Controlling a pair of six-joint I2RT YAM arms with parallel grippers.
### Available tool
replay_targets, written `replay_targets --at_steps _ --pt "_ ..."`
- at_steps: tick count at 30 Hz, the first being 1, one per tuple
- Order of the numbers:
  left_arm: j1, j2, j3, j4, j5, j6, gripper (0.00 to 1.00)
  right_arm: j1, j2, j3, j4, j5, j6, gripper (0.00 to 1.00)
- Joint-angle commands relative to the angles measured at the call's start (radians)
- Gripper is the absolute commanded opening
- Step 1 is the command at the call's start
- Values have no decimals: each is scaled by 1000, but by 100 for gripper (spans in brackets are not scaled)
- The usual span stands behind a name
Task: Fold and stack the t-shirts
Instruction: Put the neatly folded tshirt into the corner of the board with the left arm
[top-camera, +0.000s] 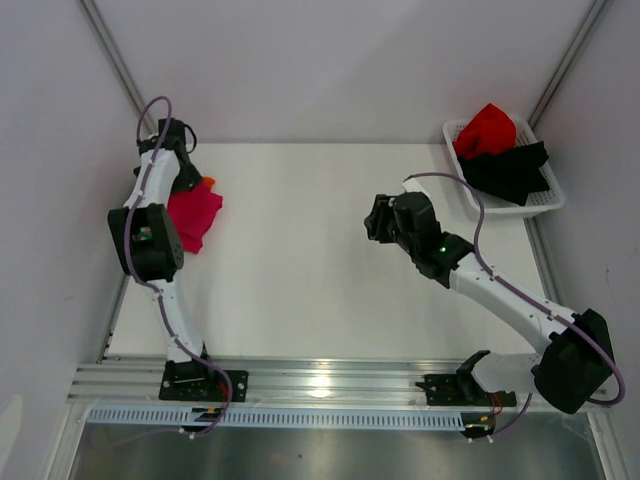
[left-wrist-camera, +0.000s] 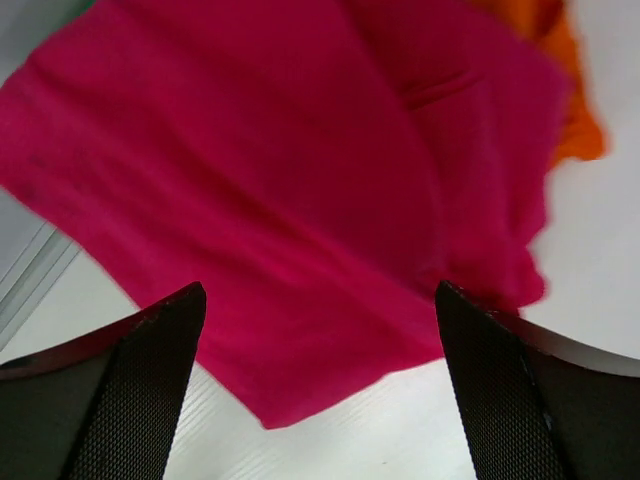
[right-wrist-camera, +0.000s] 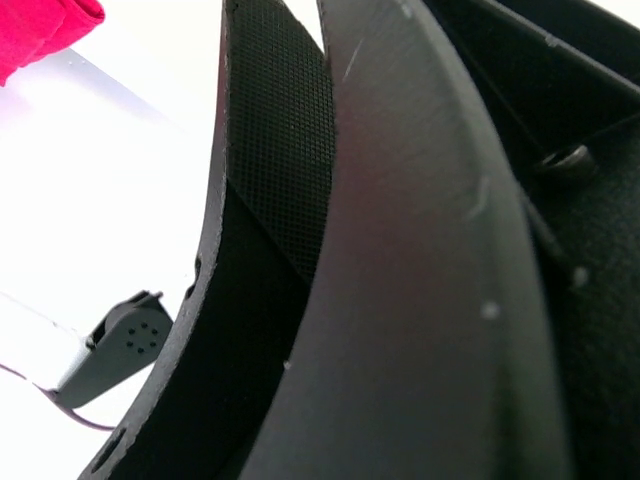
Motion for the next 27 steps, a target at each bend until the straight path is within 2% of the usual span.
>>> replay_targets --at_steps 1,5,8,18,21,27 --pt "9 -14 101 -170 -206 -64 98 -7 -47 -16 10 39 -28 41" --pt "9 -7 133 -245 -290 -113 98 -12 -35 -21 17 19 -17 41" --pt "9 -38 120 -239 -323 -123 98 -12 -17 -16 23 4 -11 41" --pt "76 3 121 -257 -330 -166 98 -14 10 -22 9 4 -2 41" --pt "93 46 140 -259 -323 -163 98 -14 4 -25 -3 10 -11 41" --pt "130 153 195 -244 -176 -105 98 -15 -16 -21 -31 35 -28 41"
